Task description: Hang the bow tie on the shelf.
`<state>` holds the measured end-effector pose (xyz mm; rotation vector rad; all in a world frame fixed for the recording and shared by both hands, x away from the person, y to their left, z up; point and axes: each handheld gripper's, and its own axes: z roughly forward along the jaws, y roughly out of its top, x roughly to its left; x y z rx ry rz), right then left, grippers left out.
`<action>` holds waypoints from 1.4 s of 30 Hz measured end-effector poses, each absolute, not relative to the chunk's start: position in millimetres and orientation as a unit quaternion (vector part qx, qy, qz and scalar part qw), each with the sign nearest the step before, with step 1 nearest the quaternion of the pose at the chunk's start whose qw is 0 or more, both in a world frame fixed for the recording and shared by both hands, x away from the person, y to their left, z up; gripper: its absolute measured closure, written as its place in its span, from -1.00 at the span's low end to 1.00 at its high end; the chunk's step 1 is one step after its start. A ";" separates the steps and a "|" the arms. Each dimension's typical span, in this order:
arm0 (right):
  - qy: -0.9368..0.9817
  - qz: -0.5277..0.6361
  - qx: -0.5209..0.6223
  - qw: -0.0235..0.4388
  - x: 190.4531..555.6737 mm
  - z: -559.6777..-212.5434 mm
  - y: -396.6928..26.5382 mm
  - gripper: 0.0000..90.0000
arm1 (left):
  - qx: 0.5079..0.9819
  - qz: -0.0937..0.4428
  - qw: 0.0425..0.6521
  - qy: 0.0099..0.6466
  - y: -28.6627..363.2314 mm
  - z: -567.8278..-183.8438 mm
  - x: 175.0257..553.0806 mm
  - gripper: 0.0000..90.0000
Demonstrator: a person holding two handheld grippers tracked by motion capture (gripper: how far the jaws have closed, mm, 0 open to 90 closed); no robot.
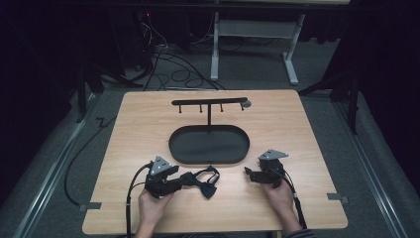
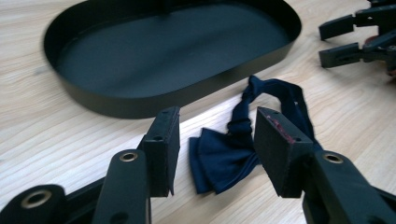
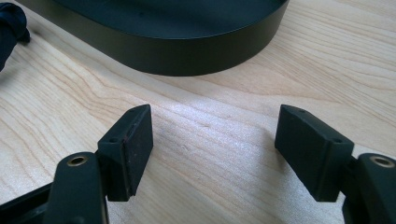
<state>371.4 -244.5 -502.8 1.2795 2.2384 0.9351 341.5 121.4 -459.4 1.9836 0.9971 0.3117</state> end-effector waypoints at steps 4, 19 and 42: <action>0.800 0.334 0.457 0.198 371.5 -502.9 -244.6 -0.35 | 0.808 0.118 0.430 0.385 108.4 -461.1 345.3 0.20; 0.800 0.335 0.457 0.198 371.5 -502.8 -244.9 -0.35 | 0.835 0.105 0.394 0.369 78.9 -481.0 362.4 0.39; 0.800 0.335 0.457 0.198 371.5 -502.8 -244.8 -0.35 | 0.847 0.098 0.378 0.361 75.3 -488.9 368.0 0.86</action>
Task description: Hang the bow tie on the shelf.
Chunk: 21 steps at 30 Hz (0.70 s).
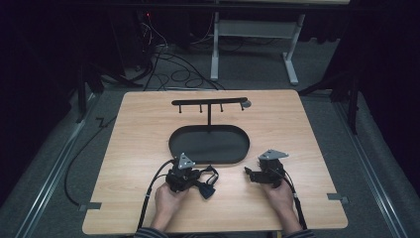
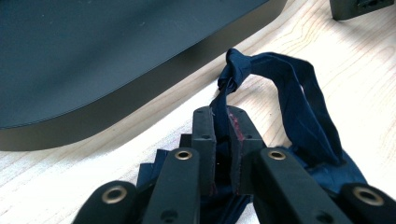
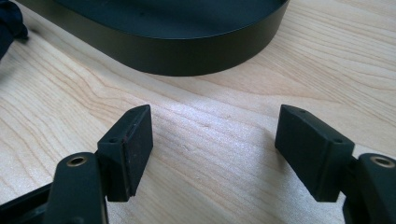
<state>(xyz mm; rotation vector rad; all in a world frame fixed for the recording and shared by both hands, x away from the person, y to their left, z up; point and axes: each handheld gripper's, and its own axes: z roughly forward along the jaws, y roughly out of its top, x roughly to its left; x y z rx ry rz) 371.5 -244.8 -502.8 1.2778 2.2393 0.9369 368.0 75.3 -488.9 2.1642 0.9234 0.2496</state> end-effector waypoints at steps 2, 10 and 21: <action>0.800 0.335 0.457 0.198 371.5 -502.8 -244.7 -0.35 | 0.848 0.097 0.379 0.358 76.1 -487.4 367.2 0.86; 0.801 0.335 0.456 0.198 371.4 -502.8 -244.7 -0.36 | 0.840 0.100 0.397 0.355 82.9 -475.9 360.3 0.88; 0.801 0.334 0.456 0.197 371.3 -502.8 -244.6 -0.36 | 0.830 0.117 0.426 0.341 93.8 -449.1 346.6 0.88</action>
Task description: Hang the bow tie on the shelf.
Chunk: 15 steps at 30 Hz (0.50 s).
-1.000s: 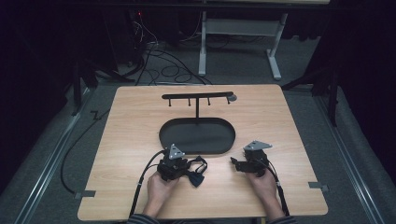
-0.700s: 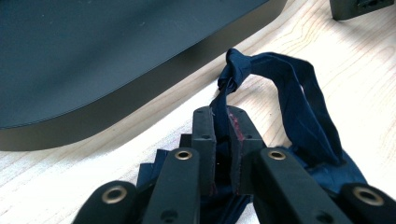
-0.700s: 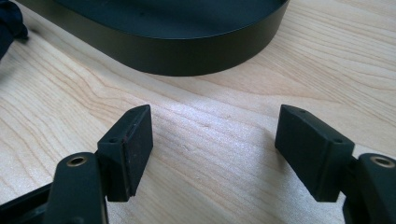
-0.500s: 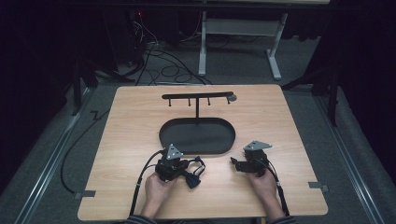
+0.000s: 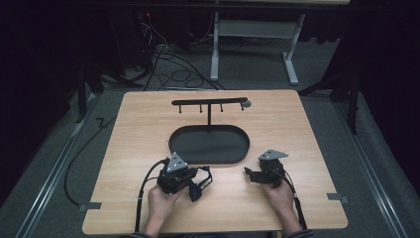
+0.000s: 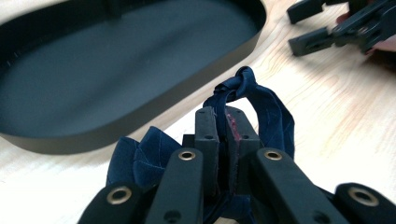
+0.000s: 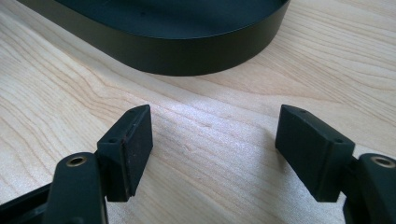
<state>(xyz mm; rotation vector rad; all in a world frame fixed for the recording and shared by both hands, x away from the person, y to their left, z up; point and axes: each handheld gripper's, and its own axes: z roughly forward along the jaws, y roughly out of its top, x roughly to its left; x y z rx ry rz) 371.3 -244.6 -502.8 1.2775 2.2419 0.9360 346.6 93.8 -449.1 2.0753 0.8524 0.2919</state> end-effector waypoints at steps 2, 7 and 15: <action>0.801 0.334 0.456 0.197 371.3 -502.8 -244.6 -0.36 | 0.828 0.120 0.433 0.336 94.1 -442.8 345.5 0.88; 0.801 0.334 0.456 0.197 371.3 -502.8 -244.7 -0.36 | 0.826 0.127 0.441 0.327 95.1 -427.6 348.3 0.88; 0.801 0.335 0.456 0.197 371.3 -502.8 -244.8 -0.36 | 0.824 0.134 0.450 0.316 92.6 -410.6 352.6 0.88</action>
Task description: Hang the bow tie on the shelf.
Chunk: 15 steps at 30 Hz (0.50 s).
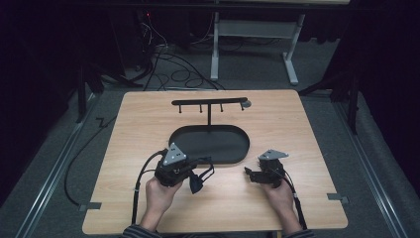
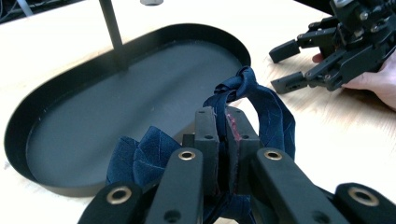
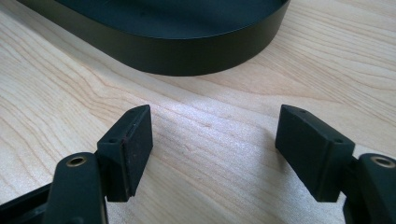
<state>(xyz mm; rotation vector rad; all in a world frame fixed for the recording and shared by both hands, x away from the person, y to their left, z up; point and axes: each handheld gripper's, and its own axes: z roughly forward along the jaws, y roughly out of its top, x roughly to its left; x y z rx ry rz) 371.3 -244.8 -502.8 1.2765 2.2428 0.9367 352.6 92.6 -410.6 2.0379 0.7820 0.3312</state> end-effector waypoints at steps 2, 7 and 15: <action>0.801 0.335 0.456 0.197 371.3 -502.8 -244.9 -0.36 | 0.825 0.135 0.449 0.316 92.6 -409.0 353.6 0.88; 0.801 0.335 0.456 0.197 371.3 -502.8 -244.9 -0.36 | 0.819 0.154 0.453 0.315 90.8 -399.1 357.2 0.88; 0.801 0.335 0.456 0.197 371.4 -502.8 -244.9 -0.36 | 0.820 0.167 0.451 0.309 87.8 -387.8 363.7 0.88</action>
